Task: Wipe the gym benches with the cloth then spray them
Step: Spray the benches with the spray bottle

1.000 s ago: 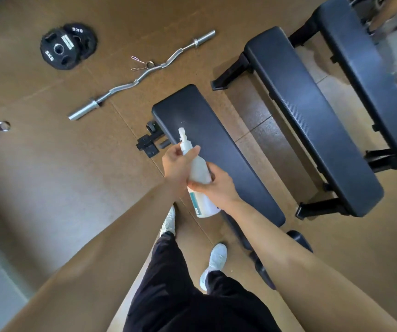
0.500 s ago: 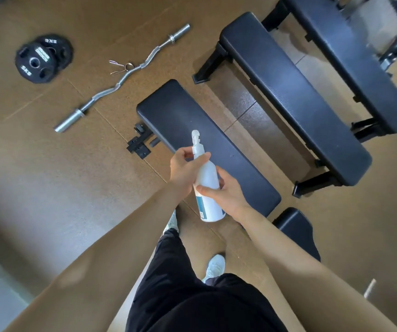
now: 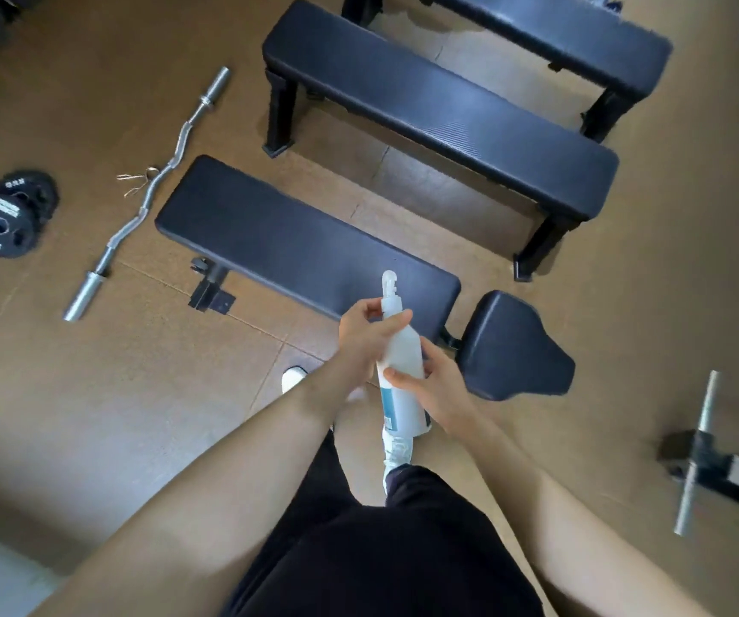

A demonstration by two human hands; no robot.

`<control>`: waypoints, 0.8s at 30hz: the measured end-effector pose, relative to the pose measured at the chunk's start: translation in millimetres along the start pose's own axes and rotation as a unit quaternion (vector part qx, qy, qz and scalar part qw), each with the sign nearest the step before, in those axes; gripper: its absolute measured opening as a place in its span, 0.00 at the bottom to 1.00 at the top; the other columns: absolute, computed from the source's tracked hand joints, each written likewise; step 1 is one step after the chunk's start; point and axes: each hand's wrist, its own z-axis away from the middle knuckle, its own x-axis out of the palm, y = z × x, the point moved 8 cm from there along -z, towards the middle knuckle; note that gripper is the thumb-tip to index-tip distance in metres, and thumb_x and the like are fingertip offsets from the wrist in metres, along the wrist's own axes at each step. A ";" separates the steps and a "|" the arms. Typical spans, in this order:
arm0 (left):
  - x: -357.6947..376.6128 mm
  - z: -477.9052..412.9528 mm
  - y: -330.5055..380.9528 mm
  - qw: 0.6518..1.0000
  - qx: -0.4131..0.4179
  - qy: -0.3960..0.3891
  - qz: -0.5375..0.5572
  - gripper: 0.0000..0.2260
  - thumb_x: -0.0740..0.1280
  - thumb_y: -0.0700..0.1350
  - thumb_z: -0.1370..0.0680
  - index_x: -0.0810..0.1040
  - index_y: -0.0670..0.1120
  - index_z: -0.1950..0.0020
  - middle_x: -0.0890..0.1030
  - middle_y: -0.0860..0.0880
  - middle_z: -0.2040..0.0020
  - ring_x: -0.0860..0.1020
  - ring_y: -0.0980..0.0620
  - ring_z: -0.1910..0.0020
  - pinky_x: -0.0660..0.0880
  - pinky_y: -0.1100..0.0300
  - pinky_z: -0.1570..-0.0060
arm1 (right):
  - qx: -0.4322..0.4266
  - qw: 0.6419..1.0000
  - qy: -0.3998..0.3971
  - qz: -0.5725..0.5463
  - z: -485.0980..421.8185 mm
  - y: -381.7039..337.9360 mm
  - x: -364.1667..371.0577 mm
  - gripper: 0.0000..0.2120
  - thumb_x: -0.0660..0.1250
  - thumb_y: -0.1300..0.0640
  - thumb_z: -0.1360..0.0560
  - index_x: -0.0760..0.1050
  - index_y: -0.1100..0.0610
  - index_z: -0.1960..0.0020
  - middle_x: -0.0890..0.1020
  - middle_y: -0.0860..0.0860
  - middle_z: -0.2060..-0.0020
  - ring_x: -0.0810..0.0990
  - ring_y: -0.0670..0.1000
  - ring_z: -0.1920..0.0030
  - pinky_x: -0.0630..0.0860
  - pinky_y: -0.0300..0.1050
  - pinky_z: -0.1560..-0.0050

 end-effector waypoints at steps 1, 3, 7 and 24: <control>19.0 7.4 -7.2 1.000 -0.001 -0.017 -0.005 0.29 0.83 0.56 0.39 0.81 0.48 0.42 0.84 0.47 0.44 0.85 0.45 0.46 0.83 0.45 0.45 | 0.004 1.000 0.008 -0.013 10.5 10.7 -15.2 0.17 0.77 0.53 0.27 0.74 0.39 0.44 0.82 0.34 0.54 0.82 0.35 0.54 0.77 0.31 0.56; 56.4 25.1 -19.2 0.998 -0.002 -0.053 -0.020 0.27 0.83 0.55 0.36 0.80 0.52 0.40 0.84 0.51 0.42 0.85 0.47 0.45 0.83 0.46 0.45 | 0.012 0.999 0.026 -0.034 28.8 36.7 -44.3 0.18 0.77 0.52 0.27 0.76 0.41 0.40 0.84 0.39 0.51 0.83 0.40 0.52 0.80 0.39 0.50; 122.2 56.5 -49.6 0.994 -0.032 -0.102 -0.013 0.15 0.80 0.42 0.28 0.82 0.47 0.43 0.85 0.47 0.48 0.85 0.42 0.50 0.83 0.46 0.50 | 0.023 0.994 0.070 -0.075 66.6 84.7 -94.8 0.19 0.77 0.52 0.28 0.78 0.42 0.40 0.85 0.41 0.50 0.83 0.41 0.51 0.81 0.44 0.48; 242.1 148.2 -116.3 0.971 -0.053 -0.189 -0.138 0.17 0.79 0.40 0.27 0.80 0.40 0.41 0.84 0.46 0.53 0.85 0.50 0.60 0.82 0.56 0.61 | 0.035 0.966 0.185 -0.179 173.1 194.3 -158.1 0.27 0.78 0.46 0.31 0.75 0.40 0.34 0.84 0.39 0.45 0.83 0.44 0.47 0.83 0.48 0.47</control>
